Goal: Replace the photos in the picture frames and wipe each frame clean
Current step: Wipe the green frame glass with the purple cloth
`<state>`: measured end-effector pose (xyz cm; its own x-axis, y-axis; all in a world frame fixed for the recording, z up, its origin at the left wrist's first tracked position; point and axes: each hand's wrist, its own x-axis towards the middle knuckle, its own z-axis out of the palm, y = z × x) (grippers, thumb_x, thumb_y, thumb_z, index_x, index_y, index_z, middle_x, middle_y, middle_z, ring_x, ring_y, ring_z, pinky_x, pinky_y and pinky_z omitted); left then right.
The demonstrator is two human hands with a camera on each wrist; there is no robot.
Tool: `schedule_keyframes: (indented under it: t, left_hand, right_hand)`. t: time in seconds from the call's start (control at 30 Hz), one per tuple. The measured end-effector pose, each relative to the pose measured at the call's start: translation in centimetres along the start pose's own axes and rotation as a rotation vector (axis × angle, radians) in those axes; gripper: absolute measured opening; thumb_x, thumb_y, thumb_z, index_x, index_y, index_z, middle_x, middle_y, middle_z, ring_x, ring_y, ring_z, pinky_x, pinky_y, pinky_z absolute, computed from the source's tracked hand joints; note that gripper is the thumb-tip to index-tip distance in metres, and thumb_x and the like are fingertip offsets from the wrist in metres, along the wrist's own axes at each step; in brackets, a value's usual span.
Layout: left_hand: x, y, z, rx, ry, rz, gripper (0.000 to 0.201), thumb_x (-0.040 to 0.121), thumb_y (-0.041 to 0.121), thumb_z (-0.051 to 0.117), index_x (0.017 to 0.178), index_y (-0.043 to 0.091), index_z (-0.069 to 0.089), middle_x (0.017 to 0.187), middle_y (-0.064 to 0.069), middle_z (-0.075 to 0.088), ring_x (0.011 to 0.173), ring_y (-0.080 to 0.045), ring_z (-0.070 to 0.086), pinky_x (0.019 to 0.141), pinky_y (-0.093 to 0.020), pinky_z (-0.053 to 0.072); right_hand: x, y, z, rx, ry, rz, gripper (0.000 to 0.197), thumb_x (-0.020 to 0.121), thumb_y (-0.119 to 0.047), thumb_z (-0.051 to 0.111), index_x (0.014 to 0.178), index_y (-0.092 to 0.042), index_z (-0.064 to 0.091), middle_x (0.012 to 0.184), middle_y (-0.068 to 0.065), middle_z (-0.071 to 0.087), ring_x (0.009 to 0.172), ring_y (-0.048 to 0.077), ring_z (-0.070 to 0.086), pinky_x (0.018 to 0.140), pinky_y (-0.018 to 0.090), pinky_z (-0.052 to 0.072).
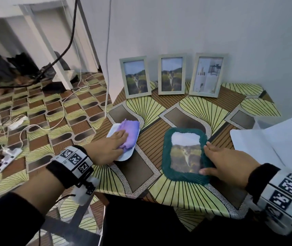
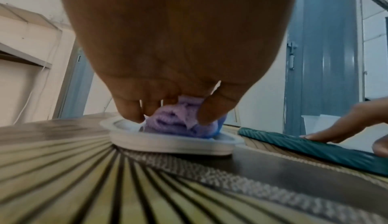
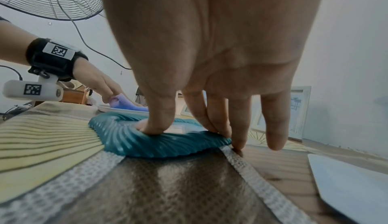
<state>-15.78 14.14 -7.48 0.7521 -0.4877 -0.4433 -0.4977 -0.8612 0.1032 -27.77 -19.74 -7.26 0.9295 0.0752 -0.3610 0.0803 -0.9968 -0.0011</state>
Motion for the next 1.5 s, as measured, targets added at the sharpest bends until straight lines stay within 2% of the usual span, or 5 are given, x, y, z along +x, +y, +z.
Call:
schedule_keyframes:
  t: [0.23,0.37,0.63,1.0,1.5]
  left_hand:
    - [-0.9,1.8,-2.0,0.016,0.180,-0.006,0.079,0.097,0.055,0.040,0.157,0.019,0.002,0.163,-0.001,0.005,0.150,-0.016,0.009,0.122,-0.033,0.013]
    - [-0.7,5.5,-3.1,-0.111,0.442,0.085,0.061,0.094,0.042,0.053,0.149,0.023,0.035,0.144,-0.001,0.051,0.133,-0.020,0.047,0.108,-0.028,0.035]
    - [3.1,11.4,-1.6,-0.268,0.132,0.103,0.024,0.087,0.043,0.066,0.082,0.025,0.051,0.078,0.008,0.058,0.071,-0.008,0.054,0.067,-0.027,0.043]
    - [3.0,11.8,-2.0,-0.750,0.189,0.280,0.044,0.077,0.009,0.081,0.107,0.033,0.059,0.073,0.019,0.068,0.058,0.003,0.061,0.058,-0.011,0.048]
    - [1.1,11.9,-9.4,-1.351,0.060,0.365,0.053,0.074,0.009,0.077,0.125,0.017,0.064,0.116,-0.024,0.065,0.104,-0.038,0.067,0.081,-0.035,0.060]
  right_hand:
    - [-0.2,0.5,0.2,0.108,0.106,-0.016,0.080,0.082,-0.070,0.056,0.146,-0.025,0.036,0.159,-0.005,0.027,0.132,0.018,0.046,0.101,0.036,0.046]
    - [-0.5,0.8,0.2,0.323,0.296,0.014,0.052,0.078,-0.066,0.063,0.117,-0.032,0.061,0.105,-0.012,0.068,0.092,0.010,0.061,0.078,0.031,0.053]
    - [0.3,1.0,1.3,0.736,0.360,0.133,0.015,0.086,-0.038,0.068,0.095,-0.031,0.058,0.081,-0.023,0.057,0.077,-0.005,0.054,0.062,0.011,0.039]
    - [-0.2,1.0,0.7,1.260,0.446,0.172,0.019,0.083,-0.022,0.074,0.100,-0.021,0.066,0.090,0.002,0.065,0.083,0.018,0.065,0.070,0.036,0.056]
    - [-3.6,2.4,-7.2,1.997,0.332,0.056,0.023,0.102,-0.006,0.041,0.124,-0.004,0.048,0.101,0.019,0.063,0.069,0.027,0.064,0.060,0.040,0.057]
